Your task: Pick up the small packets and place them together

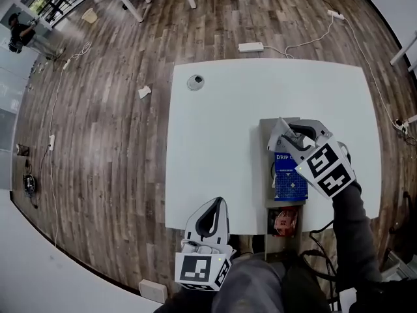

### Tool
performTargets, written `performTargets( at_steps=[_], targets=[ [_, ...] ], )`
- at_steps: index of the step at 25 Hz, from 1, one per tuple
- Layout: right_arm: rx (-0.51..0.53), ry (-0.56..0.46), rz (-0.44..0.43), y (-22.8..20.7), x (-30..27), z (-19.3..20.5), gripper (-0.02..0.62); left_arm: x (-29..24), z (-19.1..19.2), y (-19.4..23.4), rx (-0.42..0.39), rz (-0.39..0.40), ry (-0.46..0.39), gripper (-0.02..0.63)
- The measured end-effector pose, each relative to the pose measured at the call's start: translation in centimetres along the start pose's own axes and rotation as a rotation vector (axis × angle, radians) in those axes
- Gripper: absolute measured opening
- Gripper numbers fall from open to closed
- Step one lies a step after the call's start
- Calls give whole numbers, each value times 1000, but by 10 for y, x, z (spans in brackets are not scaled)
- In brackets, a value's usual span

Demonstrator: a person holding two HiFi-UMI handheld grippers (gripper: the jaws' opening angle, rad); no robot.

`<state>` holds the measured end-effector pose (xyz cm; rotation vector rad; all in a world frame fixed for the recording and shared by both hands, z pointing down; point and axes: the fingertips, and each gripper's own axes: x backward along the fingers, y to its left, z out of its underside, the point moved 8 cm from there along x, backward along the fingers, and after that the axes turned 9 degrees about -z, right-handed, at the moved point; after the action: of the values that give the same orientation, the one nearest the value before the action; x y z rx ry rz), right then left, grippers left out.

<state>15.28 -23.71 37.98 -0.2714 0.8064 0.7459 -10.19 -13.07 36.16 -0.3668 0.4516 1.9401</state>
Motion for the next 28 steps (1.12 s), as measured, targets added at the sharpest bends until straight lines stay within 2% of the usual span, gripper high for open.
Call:
performTargets(
  at_steps=[8, 13, 18, 23, 28],
  targets=[
    [-9, -36, 9, -1, 8, -3, 153, 4, -3, -5, 0, 1, -8, -6],
    [-16, -45, 29, 1, 7, -4, 155, 4, -3, -1, 2, 9, -11, -6],
    [-22, -77, 96, 2, 18, -8, 155, 5, -3, 2, -4, 27, -22, -6],
    [-34, -111, 170, 16, 48, -7, 155, 12, -8, -3, -24, 78, -53, -6],
    [-45, -121, 228, 49, 83, 1, 155, 24, -15, -14, -59, 176, -102, -6]
  ],
)
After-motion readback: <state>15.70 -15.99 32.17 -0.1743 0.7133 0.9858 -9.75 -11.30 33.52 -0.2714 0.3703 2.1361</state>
